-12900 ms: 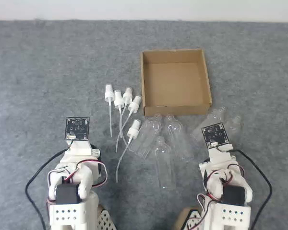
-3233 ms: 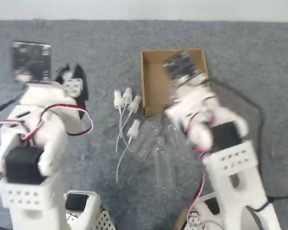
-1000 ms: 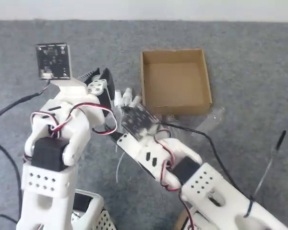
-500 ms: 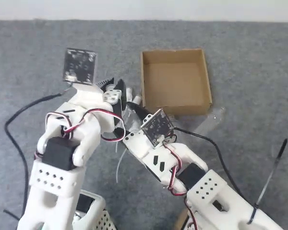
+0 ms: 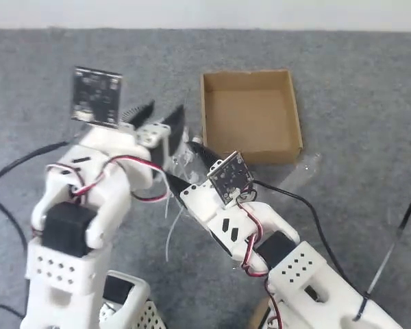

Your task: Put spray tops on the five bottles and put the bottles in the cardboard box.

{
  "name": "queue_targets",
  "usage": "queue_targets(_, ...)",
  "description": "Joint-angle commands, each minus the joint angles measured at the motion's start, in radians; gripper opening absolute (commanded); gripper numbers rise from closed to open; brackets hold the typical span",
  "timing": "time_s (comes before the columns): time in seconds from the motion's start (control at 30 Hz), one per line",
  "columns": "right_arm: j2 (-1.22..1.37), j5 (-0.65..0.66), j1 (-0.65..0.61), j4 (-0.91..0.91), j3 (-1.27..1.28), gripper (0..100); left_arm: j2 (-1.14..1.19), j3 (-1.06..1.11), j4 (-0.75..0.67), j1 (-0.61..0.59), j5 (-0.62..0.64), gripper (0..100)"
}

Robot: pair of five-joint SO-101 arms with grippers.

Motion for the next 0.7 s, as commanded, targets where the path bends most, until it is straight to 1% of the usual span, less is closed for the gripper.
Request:
queue_targets(0.0, -0.047, -0.011, 0.016, -0.001, -0.006, 0.6, -0.002, -0.05, -0.069, -0.072, -0.011, 16)
queue_targets(0.07, -0.047, -0.011, 0.016, -0.001, -0.003, 0.6, 0.025, -0.031, -0.084, -0.095, -0.011, 16)
queue_targets(0.2, -0.047, -0.012, 0.016, -0.001, -0.003, 0.6, 0.087, 0.024, -0.081, -0.094, -0.043, 16)
queue_targets(0.4, -0.047, -0.014, 0.016, -0.001, -0.006, 0.6, 0.092, 0.116, -0.086, -0.095, -0.048, 15)
queue_targets(0.6, -0.047, -0.011, 0.021, 0.001, -0.011, 0.6, 0.078, 0.058, -0.086, -0.103, -0.048, 15)
queue_targets(0.67, -0.045, -0.015, 0.059, 0.004, -0.026, 0.6, 0.043, 0.03, -0.081, -0.106, -0.048, 16)
